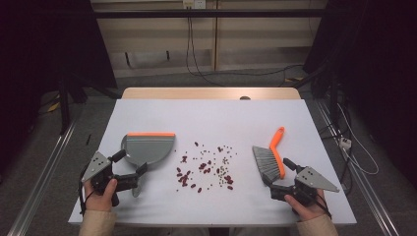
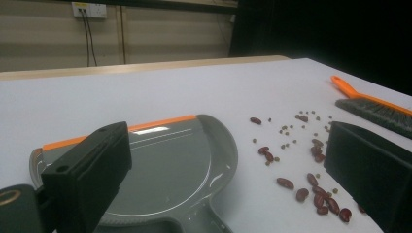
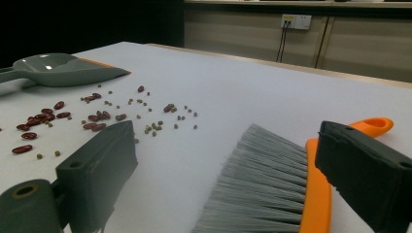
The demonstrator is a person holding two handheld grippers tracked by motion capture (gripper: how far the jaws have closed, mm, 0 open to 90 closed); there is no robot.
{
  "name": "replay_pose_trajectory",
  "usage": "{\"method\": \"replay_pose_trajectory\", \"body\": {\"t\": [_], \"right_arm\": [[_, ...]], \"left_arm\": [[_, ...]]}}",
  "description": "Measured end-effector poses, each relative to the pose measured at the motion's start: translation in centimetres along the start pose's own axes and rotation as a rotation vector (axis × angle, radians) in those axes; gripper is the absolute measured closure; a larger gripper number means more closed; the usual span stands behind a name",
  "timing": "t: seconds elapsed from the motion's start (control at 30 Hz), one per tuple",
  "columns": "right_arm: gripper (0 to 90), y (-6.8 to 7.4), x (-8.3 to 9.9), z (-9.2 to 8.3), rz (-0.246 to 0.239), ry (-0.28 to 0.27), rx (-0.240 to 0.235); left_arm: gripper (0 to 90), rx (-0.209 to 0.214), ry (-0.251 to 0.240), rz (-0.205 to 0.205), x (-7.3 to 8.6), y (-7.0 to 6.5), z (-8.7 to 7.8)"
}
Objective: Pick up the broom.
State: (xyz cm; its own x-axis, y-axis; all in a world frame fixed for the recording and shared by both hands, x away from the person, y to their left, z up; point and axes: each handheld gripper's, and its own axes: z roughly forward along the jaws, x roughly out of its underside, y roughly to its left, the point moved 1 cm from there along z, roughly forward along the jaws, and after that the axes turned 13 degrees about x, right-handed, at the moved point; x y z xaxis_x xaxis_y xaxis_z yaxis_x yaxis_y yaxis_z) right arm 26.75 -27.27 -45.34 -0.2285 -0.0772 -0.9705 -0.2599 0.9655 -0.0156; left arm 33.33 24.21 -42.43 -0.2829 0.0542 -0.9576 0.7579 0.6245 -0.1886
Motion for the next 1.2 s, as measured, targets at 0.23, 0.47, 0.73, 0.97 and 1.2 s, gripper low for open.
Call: {"method": "replay_pose_trajectory", "body": {"t": [0.23,0.47,0.73,0.97,1.2], "right_arm": [[5.8,0.0,-0.2,0.1,-0.013,0.002,0.020],[5.5,-0.4,-0.8,0.7,-0.022,0.013,0.047],[5.1,-1.4,-1.7,2.6,-0.020,0.083,0.117],[3.4,-2.4,-2.5,4.3,-0.001,0.113,0.160],[6.1,-3.3,-2.9,6.4,0.029,0.188,0.210]], "left_arm": [[3.1,0.006,-0.005,-0.001,-0.1,0.0,0.1],[3.2,0.008,-0.004,0.005,-0.1,0.0,0.1],[3.2,0.007,-0.007,-0.003,-0.1,0.0,0.2],[3.3,0.004,-0.010,-0.006,-0.1,0.1,0.1],[3.3,0.003,-0.010,-0.007,-0.1,0.1,0.0]]}}
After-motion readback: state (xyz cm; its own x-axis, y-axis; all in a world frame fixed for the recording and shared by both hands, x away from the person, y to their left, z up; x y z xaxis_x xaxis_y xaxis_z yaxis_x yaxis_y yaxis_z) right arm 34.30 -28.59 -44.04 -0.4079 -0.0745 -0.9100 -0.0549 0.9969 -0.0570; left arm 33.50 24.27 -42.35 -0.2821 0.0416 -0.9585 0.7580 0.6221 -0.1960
